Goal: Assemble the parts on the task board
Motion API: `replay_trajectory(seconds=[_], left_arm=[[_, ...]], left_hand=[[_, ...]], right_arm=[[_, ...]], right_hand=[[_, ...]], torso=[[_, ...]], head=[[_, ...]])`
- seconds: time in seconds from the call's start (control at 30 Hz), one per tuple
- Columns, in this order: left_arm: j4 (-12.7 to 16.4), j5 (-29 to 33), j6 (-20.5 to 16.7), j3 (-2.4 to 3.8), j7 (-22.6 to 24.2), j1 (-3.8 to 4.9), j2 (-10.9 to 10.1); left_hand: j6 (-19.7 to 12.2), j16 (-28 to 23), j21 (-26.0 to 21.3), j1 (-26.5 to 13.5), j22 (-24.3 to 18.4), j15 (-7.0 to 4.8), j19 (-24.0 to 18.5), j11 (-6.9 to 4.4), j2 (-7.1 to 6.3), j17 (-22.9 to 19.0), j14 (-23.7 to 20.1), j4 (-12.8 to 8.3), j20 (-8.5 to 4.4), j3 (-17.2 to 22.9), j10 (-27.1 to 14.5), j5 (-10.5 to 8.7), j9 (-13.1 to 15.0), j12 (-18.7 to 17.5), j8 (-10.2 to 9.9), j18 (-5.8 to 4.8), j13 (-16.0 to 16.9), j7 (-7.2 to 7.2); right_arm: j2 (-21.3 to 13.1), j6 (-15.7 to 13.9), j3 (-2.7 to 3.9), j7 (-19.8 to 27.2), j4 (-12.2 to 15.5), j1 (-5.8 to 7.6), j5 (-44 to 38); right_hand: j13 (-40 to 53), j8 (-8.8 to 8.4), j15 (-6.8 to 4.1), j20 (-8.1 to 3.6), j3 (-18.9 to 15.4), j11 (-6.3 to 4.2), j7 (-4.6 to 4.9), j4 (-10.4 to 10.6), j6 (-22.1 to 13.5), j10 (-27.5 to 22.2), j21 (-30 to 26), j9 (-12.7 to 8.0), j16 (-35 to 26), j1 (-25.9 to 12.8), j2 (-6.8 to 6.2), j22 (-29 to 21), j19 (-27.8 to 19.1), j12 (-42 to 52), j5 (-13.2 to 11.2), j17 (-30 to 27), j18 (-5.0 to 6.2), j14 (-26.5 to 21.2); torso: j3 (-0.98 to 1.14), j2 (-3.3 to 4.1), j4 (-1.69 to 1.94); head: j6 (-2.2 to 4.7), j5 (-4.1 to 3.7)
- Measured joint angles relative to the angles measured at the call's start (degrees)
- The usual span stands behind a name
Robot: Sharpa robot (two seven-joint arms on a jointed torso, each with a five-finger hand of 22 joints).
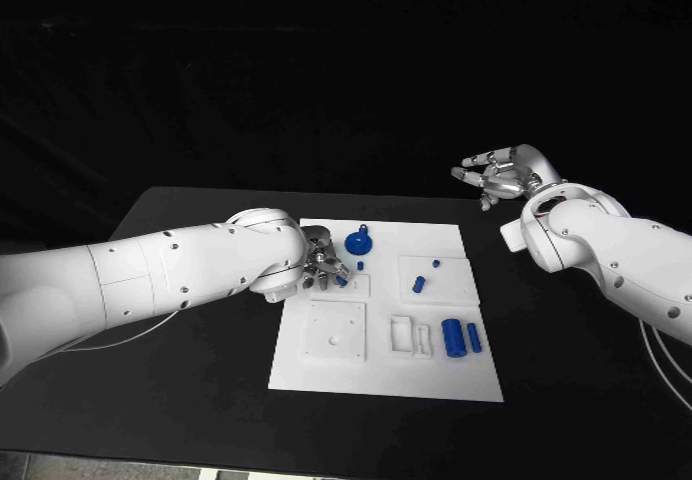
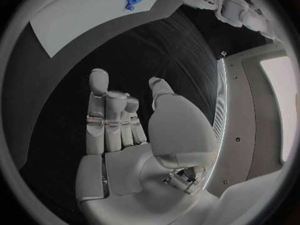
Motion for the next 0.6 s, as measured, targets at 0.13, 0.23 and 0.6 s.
replay_trajectory(seconds=[0.13,0.23,0.6], left_arm=[[0.0,-0.5,0.0,0.02,0.0,-0.09,0.1],[0.1,-1.0,0.0,0.02,0.0,-0.16,0.1],[0.7,-2.5,0.7,0.02,-0.1,-0.25,0.0]], left_hand=[[0.0,0.0,0.0,0.0,0.3,0.00,0.2,0.01,0.00,0.1,0.0,0.0,0.20,0.0,0.0,-0.23,1.3,0.3,0.0,0.00,0.0,0.00],[0.0,0.0,-0.4,0.0,0.6,0.00,0.2,0.02,0.00,0.1,0.0,0.0,0.20,-0.1,0.0,-0.23,2.4,0.3,-0.1,0.00,0.0,0.00],[0.0,0.0,-1.3,0.0,1.5,0.07,0.7,-0.05,0.00,0.1,-0.1,0.1,0.09,-0.2,-0.1,-0.35,6.2,0.3,0.0,0.00,-0.1,0.00]], right_arm=[[0.0,0.0,0.00,0.0,-0.1,-0.01,0.0],[0.0,0.1,0.00,0.0,-0.1,-0.01,0.0],[0.2,0.3,0.00,0.0,-0.2,-0.05,0.0]], right_hand=[[0.0,0.00,0.00,0.00,0.0,0.00,0.00,0.0,0.0,0.0,0.0,0.0,0.0,0.0,0.00,0.0,0.0,0.0,0.0,0.0,0.00,0.0],[0.0,0.00,0.00,0.00,-0.2,0.00,0.00,-0.2,0.0,0.0,0.0,0.0,0.0,0.0,0.00,0.0,0.0,0.0,0.0,0.0,0.00,0.0],[0.0,0.00,0.00,0.00,-0.2,-0.16,-0.01,-0.2,0.0,-0.2,0.0,0.0,0.0,-0.2,0.24,0.0,0.0,0.0,0.2,0.0,-0.01,0.0]], torso=[[-0.03,-0.03,0.00],[-0.04,-0.05,0.01],[-0.08,-0.05,0.00]], head=[[-0.09,0.01],[-0.11,0.00],[-0.16,-0.05]])
